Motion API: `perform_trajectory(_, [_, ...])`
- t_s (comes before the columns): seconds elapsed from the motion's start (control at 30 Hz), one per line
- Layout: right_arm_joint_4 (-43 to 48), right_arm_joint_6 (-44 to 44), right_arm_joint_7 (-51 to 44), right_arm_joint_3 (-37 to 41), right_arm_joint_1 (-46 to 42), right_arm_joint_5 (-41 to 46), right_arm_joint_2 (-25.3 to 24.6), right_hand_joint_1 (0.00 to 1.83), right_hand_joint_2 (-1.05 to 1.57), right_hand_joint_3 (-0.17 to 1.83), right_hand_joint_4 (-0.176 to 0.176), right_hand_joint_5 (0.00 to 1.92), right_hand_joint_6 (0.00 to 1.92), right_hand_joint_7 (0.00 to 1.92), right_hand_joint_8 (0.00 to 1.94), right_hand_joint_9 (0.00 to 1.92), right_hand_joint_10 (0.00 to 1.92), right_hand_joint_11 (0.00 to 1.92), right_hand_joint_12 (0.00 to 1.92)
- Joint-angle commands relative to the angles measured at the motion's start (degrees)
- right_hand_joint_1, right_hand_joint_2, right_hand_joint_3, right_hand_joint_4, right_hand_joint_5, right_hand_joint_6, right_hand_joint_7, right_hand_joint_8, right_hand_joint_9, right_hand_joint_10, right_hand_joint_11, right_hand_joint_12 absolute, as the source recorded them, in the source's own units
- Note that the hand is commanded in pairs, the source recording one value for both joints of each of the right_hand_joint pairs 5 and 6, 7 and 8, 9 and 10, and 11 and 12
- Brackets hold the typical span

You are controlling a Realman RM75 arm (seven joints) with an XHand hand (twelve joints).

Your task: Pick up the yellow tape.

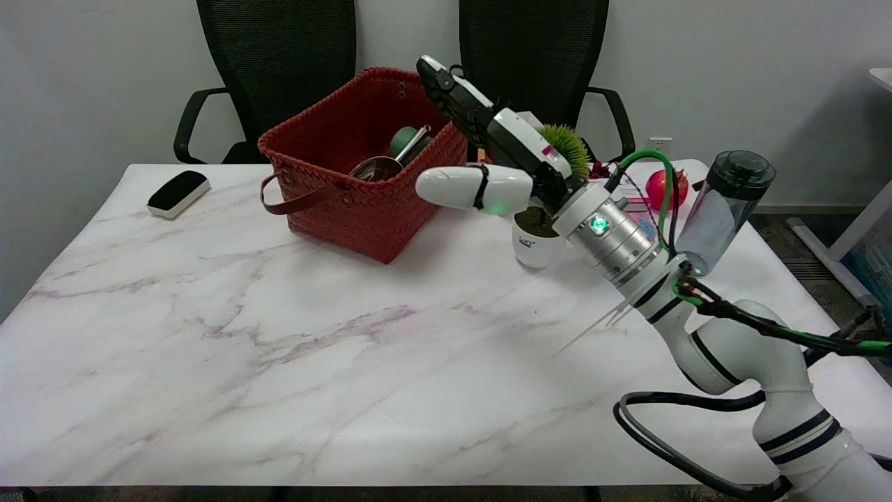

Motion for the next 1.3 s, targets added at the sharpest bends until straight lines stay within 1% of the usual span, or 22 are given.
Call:
perform_trajectory(0.03, [-4.8,-11.2,-0.1,2.5,-1.7,7.2,3.1,0.63,0.63,-0.13,0.0,0.0,0.0,0.04,0.04,0.0,0.0,0.0,0.0])
perform_trajectory(0.13, [-4.7,-12.0,-0.1,2.8,-2.6,7.3,3.3,0.64,0.61,-0.09,0.0,0.0,0.0,0.04,0.04,0.0,0.0,0.0,0.0])
perform_trajectory(0.27, [-2.8,-11.9,-2.4,6.8,-6.5,7.3,2.8,0.67,0.57,-0.02,0.0,0.0,0.0,0.04,0.04,0.0,0.0,0.0,0.0])
perform_trajectory(0.37, [0.3,-9.9,-9.8,11.0,-11.6,7.7,0.9,0.68,0.55,0.02,0.0,0.0,0.0,0.02,0.02,0.0,0.0,0.0,0.0])
perform_trajectory(0.43, [3.9,-6.9,-15.8,14.6,-15.0,7.7,-1.0,0.69,0.54,0.06,0.0,0.0,0.0,0.0,0.0,0.0,0.0,0.0,0.0])
perform_trajectory(0.53, [5.9,-4.3,-22.6,16.5,-17.6,7.8,-3.4,0.69,0.53,0.08,0.0,0.0,0.0,0.0,0.0,0.0,0.0,0.0,0.0])
perform_trajectory(0.6, [5.3,-3.2,-23.6,16.8,-16.8,7.8,-5.3,0.69,0.56,0.07,0.0,0.0,0.0,0.0,0.0,0.0,0.0,0.0,0.0])
perform_trajectory(0.67, [5.3,1.5,-25.1,16.5,-15.7,7.8,-7.5,0.68,0.64,0.02,0.0,0.0,0.0,0.0,0.0,0.0,0.0,0.0,0.0])
perform_trajectory(0.8, [5.5,8.9,-30.3,15.7,-11.9,7.7,-11.2,0.69,0.66,0.02,0.0,0.0,0.0,0.0,0.0,0.0,0.0,0.0,0.0])
perform_trajectory(0.9, [5.4,11.1,-32.2,16.0,-8.6,7.7,-13.3,0.69,0.71,0.01,0.0,0.0,0.0,0.0,0.0,0.0,0.0,0.0,0.0])
perform_trajectory(1.03, [5.7,13.9,-34.1,17.0,-6.1,7.7,-14.1,0.7,0.75,0.02,0.0,0.0,0.0,0.0,0.0,0.0,0.0,0.0,0.0])
perform_trajectory(1.3, [5.9,12.8,-33.7,25.9,-6.2,7.7,-14.3,0.71,0.79,0.02,0.0,0.0,0.0,0.0,0.0,0.0,0.0,0.0,0.0])
